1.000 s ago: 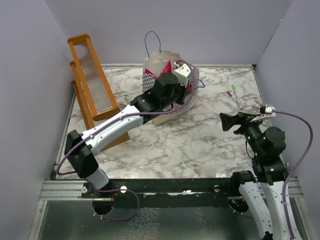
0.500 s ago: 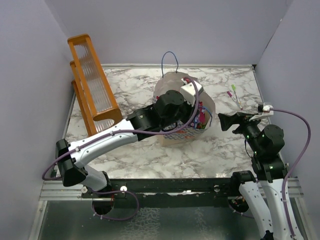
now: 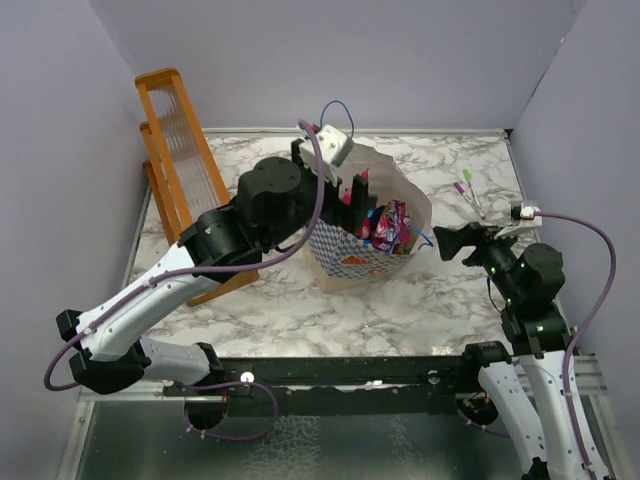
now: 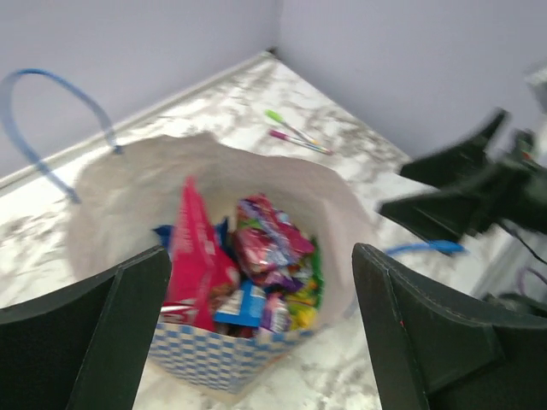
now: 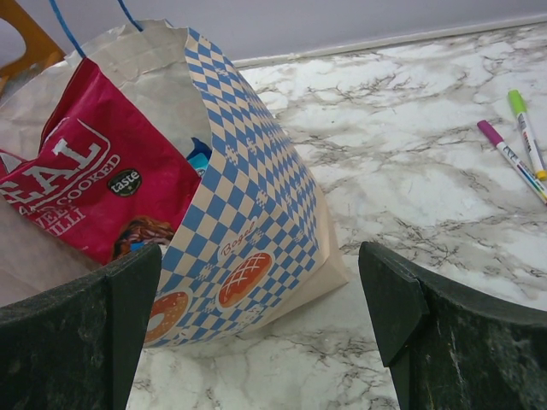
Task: Take the snacks out of the paper bag
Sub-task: Move the paper bag to the center of the board, then adjust the paper bag at the center of the board.
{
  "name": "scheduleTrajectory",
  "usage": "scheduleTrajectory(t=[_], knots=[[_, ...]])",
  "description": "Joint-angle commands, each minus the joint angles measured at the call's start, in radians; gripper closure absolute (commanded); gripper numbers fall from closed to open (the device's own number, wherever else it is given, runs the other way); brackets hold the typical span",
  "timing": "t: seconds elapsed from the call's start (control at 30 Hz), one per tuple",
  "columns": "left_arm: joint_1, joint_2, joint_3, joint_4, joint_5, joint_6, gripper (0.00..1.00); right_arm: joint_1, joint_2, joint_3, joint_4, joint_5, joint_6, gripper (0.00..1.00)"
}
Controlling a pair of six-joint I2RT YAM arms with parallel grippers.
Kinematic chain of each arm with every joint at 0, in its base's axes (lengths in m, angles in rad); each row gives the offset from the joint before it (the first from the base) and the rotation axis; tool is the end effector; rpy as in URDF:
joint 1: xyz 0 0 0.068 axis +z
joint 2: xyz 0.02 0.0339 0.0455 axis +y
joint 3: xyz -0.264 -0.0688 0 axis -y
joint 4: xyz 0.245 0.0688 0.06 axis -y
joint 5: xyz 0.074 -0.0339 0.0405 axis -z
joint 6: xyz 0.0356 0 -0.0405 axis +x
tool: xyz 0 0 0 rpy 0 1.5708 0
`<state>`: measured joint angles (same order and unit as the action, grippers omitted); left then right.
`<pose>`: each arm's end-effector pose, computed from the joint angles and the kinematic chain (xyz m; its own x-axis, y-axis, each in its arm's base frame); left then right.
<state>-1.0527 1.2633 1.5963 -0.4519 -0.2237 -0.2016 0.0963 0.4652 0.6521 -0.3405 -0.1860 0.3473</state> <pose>0.1356 -0.2219 0.4890 -0.2053 -0.0340 -0.9781 0.7113 0.6812 -0.1730 0.1201 0.0182 0.3197 -0.2373 0.3131 -0.9196 -0.2081 0.9083 0.3630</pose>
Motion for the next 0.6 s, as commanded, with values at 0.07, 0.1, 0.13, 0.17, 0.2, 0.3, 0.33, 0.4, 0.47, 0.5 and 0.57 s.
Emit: scheduleTrajectory(t=[0.07, 0.1, 0.13, 0.17, 0.2, 0.3, 0.33, 0.4, 0.47, 0.5, 0.57], knots=[[0.260, 0.089, 0.164, -0.159, -0.048, -0.056, 0.09, -0.006, -0.010, 0.004, 0.016, -0.039, 0.007, 0.01], [0.293, 0.110, 0.185, -0.158, -0.040, -0.053, 0.09, -0.006, -0.010, 0.004, 0.018, -0.040, 0.008, 0.01], [0.312, 0.133, 0.210, -0.153, -0.029, -0.042, 0.09, -0.006, -0.008, 0.004, 0.020, -0.039, 0.009, 0.01], [0.333, 0.160, 0.228, -0.147, -0.026, -0.038, 0.09, -0.006, -0.005, 0.004, 0.019, -0.038, 0.007, 0.01], [0.362, 0.187, 0.250, -0.147, -0.019, -0.047, 0.09, -0.006, -0.004, 0.004, 0.019, -0.038, 0.006, 0.01], [0.461, 0.282, 0.310, -0.148, 0.053, -0.094, 0.10, -0.006, 0.000, 0.007, 0.016, -0.034, 0.003, 0.01], [0.477, 0.315, 0.331, -0.146, 0.064, -0.098, 0.10, -0.006, -0.003, 0.007, 0.015, -0.033, 0.003, 0.01], [0.506, 0.369, 0.355, -0.110, 0.130, -0.098, 0.10, -0.006, -0.006, 0.005, 0.018, -0.035, 0.004, 0.01], [0.525, 0.415, 0.368, -0.056, 0.202, -0.100, 0.13, -0.006, -0.007, 0.004, 0.020, -0.038, 0.002, 0.01], [0.528, 0.450, 0.389, -0.047, 0.210, -0.104, 0.15, -0.005, -0.005, 0.004, 0.020, -0.038, 0.002, 0.01], [0.537, 0.531, 0.454, -0.057, 0.215, -0.114, 0.19, -0.006, -0.003, 0.004, 0.020, -0.037, 0.002, 0.01]])
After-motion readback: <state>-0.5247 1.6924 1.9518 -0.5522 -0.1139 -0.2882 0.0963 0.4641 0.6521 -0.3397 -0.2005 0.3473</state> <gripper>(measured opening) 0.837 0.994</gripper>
